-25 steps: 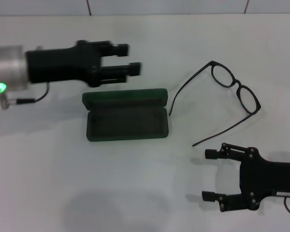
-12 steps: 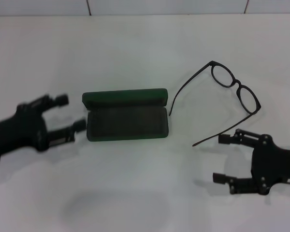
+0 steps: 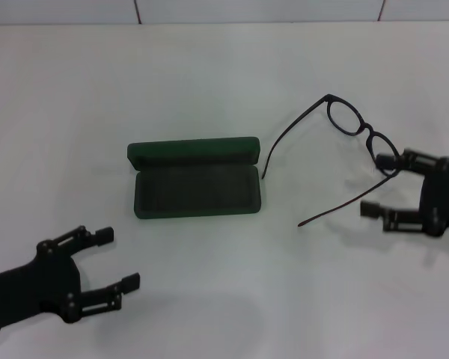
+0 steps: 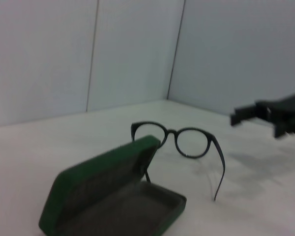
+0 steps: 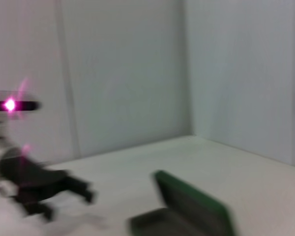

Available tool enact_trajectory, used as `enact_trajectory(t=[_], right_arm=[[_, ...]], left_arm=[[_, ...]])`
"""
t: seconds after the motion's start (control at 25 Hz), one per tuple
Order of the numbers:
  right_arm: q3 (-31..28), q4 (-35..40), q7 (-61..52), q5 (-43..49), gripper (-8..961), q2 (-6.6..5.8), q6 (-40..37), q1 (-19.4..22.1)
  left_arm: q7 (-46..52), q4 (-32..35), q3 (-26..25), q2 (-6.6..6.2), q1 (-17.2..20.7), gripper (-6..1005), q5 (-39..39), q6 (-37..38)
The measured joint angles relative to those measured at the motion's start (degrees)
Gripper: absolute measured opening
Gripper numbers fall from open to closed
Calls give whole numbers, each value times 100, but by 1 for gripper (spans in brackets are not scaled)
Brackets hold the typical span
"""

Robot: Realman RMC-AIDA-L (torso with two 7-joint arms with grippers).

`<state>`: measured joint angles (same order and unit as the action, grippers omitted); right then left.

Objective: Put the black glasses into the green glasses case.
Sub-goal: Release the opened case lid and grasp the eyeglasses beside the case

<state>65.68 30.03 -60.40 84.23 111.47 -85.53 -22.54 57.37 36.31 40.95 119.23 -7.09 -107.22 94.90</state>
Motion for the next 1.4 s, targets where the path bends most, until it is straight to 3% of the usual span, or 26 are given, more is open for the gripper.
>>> enact_trajectory(t=[0.2,0.48,0.64,0.8,1.08,1.4], right_arm=[[-11,1137,-1806,555,859,-130,488,-101],[-22,2397,-5076,2498,857,-316,582,-1057],[-26,2607,-6604,3755,853,-391,532,-1737],[-28,2134,-7681,4722,839,-464,410,-2469],[-29,791,-8280,5818,814,-367,994,-3479],[3,563,-8509,5920,807,-122,1481,-3701]], left_arm=[[57,35,-5,-22,-42,884,-304,-18],[38,47,29,-53,-56,883,-319,22],[29,40,32,-58,-117,883,-346,30],[40,-3,38,-21,-292,884,-517,42],[25,-10,36,11,-354,883,-548,52],[10,28,35,2,-358,884,-604,55]])
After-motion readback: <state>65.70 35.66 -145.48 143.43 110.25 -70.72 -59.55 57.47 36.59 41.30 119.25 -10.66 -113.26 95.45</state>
